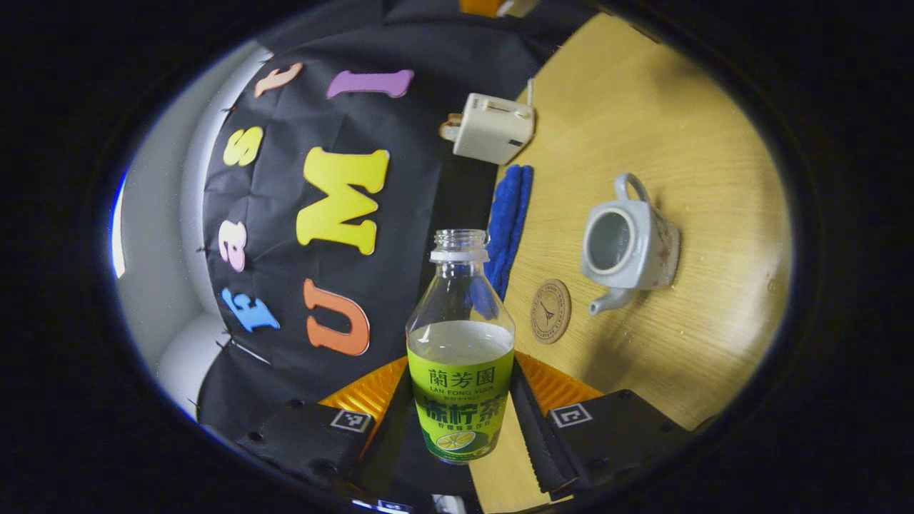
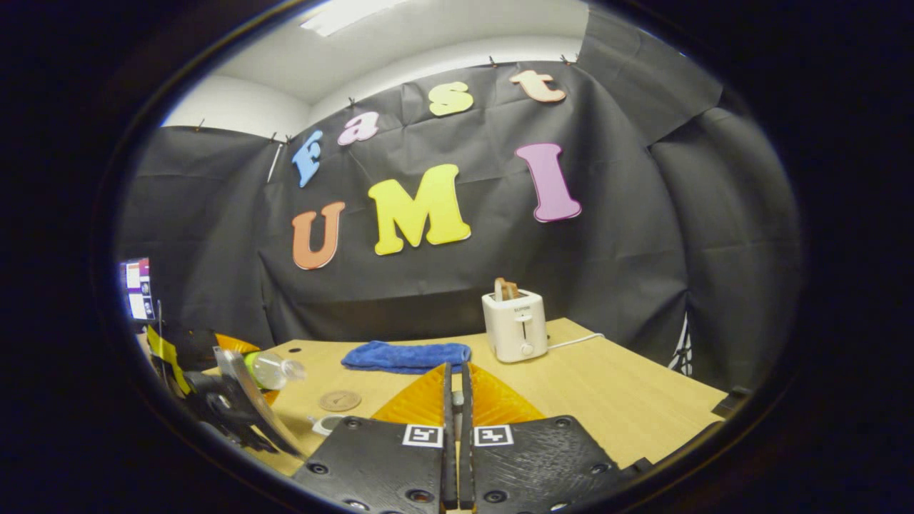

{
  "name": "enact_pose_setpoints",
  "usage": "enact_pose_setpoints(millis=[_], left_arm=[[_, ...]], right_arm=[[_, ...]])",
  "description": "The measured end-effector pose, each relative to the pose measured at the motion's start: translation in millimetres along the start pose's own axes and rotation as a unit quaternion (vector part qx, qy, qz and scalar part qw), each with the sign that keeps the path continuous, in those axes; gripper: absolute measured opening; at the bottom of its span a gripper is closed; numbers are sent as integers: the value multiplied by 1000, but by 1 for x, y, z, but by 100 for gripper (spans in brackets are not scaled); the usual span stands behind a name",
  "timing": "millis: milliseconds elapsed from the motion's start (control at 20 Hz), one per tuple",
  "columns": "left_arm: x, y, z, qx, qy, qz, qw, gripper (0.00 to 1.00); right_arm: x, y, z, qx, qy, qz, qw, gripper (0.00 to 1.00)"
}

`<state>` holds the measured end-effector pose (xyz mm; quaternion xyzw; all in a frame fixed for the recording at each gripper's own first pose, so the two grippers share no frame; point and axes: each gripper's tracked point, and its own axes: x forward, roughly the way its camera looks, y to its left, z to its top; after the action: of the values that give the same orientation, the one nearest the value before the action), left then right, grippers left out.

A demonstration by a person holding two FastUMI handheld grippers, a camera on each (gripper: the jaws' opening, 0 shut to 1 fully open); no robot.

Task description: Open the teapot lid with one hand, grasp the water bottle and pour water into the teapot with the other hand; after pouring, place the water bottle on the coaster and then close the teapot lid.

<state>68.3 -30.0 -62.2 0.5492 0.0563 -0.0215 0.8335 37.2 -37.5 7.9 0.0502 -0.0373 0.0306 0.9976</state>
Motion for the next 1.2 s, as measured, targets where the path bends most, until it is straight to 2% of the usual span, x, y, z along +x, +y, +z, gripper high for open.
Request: enact_pose_setpoints(millis=[150, 200, 250, 350, 400, 550, 650, 750, 1050, 1150, 1200], left_arm=[[2, 18, 6, -130, -11, 8, 991, 75], [6, 31, 9, -209, -25, 12, 978, 76], [9, 40, 12, -256, -34, 15, 966, 72], [20, 51, 20, -349, -56, 5, 935, 76], [29, 60, 28, -406, -75, -3, 911, 76], [49, 64, 41, -510, -99, -26, 854, 76], [60, 65, 39, -540, -114, -17, 834, 77], [78, 61, 41, -558, -122, -14, 821, 77], [123, 8, 49, -604, -104, -74, 787, 77], [128, -4, 47, -611, -103, -83, 781, 78], [130, -12, 44, -606, -95, -84, 785, 77]], right_arm=[[1, 3, -5, -7, 3, 0, 1000, 1], [1, 7, -5, -10, 4, 3, 1000, 1], [2, 9, -7, -12, 5, 5, 1000, 1], [2, 12, -9, -11, 5, 8, 1000, 1], [3, 13, -9, -9, 5, 9, 1000, 1], [3, 14, -12, -9, 7, 9, 1000, 1], [5, 12, -15, -9, 8, 8, 1000, 1], [8, 11, -16, -15, 5, 3, 1000, 1], [16, 8, -31, -8, 20, 0, 1000, 1], [19, 7, -34, -4, 24, 1, 1000, 1], [20, 6, -38, -4, 28, 1, 1000, 1]])
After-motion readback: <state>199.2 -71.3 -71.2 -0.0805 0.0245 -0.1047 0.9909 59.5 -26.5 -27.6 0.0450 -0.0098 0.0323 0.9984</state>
